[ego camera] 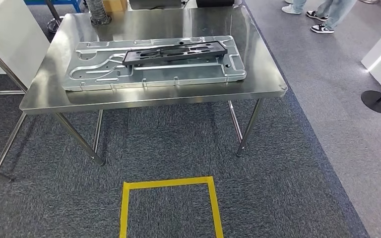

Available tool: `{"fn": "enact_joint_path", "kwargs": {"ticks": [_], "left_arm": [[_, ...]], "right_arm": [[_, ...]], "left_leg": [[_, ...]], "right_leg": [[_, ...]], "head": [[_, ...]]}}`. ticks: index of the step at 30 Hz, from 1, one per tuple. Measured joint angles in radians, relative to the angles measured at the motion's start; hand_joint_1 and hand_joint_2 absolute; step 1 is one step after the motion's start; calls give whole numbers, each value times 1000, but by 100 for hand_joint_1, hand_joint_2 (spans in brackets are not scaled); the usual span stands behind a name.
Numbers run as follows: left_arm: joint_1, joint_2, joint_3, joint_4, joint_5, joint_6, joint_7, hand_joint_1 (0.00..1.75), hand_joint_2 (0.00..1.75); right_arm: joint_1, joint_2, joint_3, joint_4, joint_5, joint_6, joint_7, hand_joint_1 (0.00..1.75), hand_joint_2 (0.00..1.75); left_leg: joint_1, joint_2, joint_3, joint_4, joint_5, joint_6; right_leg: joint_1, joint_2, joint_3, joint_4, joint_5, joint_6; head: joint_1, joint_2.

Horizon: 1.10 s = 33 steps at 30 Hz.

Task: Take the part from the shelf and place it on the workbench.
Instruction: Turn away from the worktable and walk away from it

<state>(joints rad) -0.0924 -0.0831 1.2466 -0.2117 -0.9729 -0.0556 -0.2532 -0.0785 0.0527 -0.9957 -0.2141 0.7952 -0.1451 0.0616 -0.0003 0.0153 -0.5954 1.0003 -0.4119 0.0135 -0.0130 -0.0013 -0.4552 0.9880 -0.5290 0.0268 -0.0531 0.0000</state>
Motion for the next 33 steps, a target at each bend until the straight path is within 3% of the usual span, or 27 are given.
{"fn": "enact_joint_path", "kwargs": {"ticks": [3, 5, 7, 8, 9, 10, 12, 14, 16, 18, 19, 20, 22, 23, 24, 25, 26, 28, 29, 30, 31, 33], "left_arm": [[2, 0, 0, 0, -1, 0, 0, 0, 0], [4, 1, 0, 0, -1, 0, 0, 0, 0], [5, 0, 0, 0, -1, 0, 1, 0, 0], [5, 0, -1, 0, -1, 0, 1, 0, 0], [5, 0, -1, 0, -2, 0, 1, 0, 0], [5, 0, -1, 0, -2, 1, 1, 0, 0], [3, 0, -1, 0, -4, 2, 2, 0, 0], [-1, 2, -2, 0, -6, 4, 3, 0, 0], [-4, 3, -2, 0, -9, 4, 4, 0, 0], [-3, 1, -3, 0, -12, 4, 6, 0, 0], [-3, 0, -3, 0, -14, 5, 7, 0, 0], [-3, -1, -3, 0, -16, 5, 8, 0, 0], [-4, -2, -4, 0, -19, 5, 6, 0, 0], [-3, -2, -4, 0, -20, 5, 5, 0, 0], [-3, -2, -4, 0, -20, 5, 3, 0, 0], [-2, -2, -4, 0, -21, 6, 2, 0, 0], [-3, -3, -4, 0, -21, 7, 2, 0, 0], [-3, -4, -4, 0, -22, 12, 2, 0, 0], [-3, -5, -4, 0, -22, 15, 3, 0, 0], [-3, -5, -4, 0, -23, 17, 3, 0, 0], [-3, -6, -4, 0, -23, 19, 4, 0, 0], [-3, -6, -4, 0, -23, 22, 5, 0, 0]], "right_arm": [[-1, 7, -1, 3, -4, 6, 0, 0, 0], [-1, 11, -3, 5, -5, 19, -1, 0, 0], [-1, 15, -4, 5, -5, 31, -2, 0, 0], [-1, 17, -4, 5, -5, 34, -2, 0, 0], [0, 19, -4, 5, -5, 36, -2, 0, 0], [0, 21, -4, 6, -5, 37, -2, 0, 0], [-1, 25, -5, 6, -3, 38, -2, 0, 0], [0, 28, -5, 6, 8, 39, -2, 0, 0], [0, 30, -3, 6, 26, 39, -3, 0, 0], [1, 30, 1, 6, 41, 38, -4, 0, 0], [1, 29, 4, 6, 46, 37, -6, 0, 0], [2, 29, 6, 6, 50, 37, -8, 0, 0], [4, 29, 9, 6, 53, 37, -17, 0, 0], [4, 28, 10, 6, 56, 37, -23, 0, 0], [5, 28, 10, 7, 59, 38, -29, 0, 0], [5, 27, 11, 7, 63, 38, -35, 0, 0], [6, 25, 13, 7, 67, 39, -41, 0, 0], [4, 20, 18, 6, 74, 39, -52, 0, 0], [3, 17, 21, 6, 77, 40, -57, 0, 0], [2, 15, 24, 6, 79, 40, -60, 0, 0], [2, 14, 26, 6, 81, 40, -63, 0, 0], [2, 14, 29, 6, 82, 40, -66, 0, 0]], "left_leg": [[4, -2, -12, 8, 7, -20], [7, -5, -37, 69, -61, -29], [9, -6, -73, 195, -163, -34], [9, -6, -82, 254, -190, -36], [10, -6, -79, 289, -194, -36], [10, -6, -63, 293, -179, -34], [8, -7, 30, 189, -124, -23], [3, -7, 142, 29, -118, -9], [-4, -7, 180, -44, -135, 1], [-3, -5, 167, -50, -118, 11], [-1, -3, 157, -52, -106, 18], [1, -1, 145, -54, -92, 25], [1, 0, 114, -53, -68, 32], [1, 0, 97, -50, -57, 31], [0, 1, 80, -46, -46, 30], [0, 2, 63, -41, -37, 28], [1, 2, 47, -34, -29, 25], [1, 2, 16, -18, -16, 19], [0, 2, 4, -10, -9, 14], [-1, 2, -3, -4, -3, 9], [-1, 2, -7, -2, 4, 3], [1, 1, -13, 0, 14, -9]], "right_leg": [[3, -2, -9, -17, 11, -27], [2, -7, -31, -20, 34, -43], [6, -8, -61, -19, 56, -50], [8, -8, -77, -18, 67, -51], [11, -8, -93, -15, 79, -52], [13, -8, -108, -13, 89, -51], [16, -7, -136, -6, 108, -48], [20, -7, -154, 2, 124, -41], [19, -9, -160, 4, 140, -29], [16, -7, -166, 4, 148, -17], [15, -5, -173, 19, 128, -11], [13, -2, -185, 51, 90, -6], [8, 0, -218, 171, -17, 2], [6, 0, -230, 235, -52, 6], [4, 0, -232, 281, -62, 9], [2, 0, -222, 299, -50, 11], [0, 0, -189, 272, -22, 11], [0, 0, -81, 138, 13, 7], [1, 0, -28, 62, 10, 2], [4, 0, 4, 9, -1, -3], [7, 0, 16, -17, -10, -9], [7, -1, 8, -27, -2, -24]], "head": [[0, 0], [0, 0], [0, 0], [0, 0], [0, 0], [0, 0], [0, 0], [0, 0], [0, 0], [0, 0], [0, 0], [0, 0], [0, 0], [0, 0], [0, 0], [0, 0], [0, 0], [0, 0], [0, 0], [0, 0], [0, 0], [0, 0]]}}
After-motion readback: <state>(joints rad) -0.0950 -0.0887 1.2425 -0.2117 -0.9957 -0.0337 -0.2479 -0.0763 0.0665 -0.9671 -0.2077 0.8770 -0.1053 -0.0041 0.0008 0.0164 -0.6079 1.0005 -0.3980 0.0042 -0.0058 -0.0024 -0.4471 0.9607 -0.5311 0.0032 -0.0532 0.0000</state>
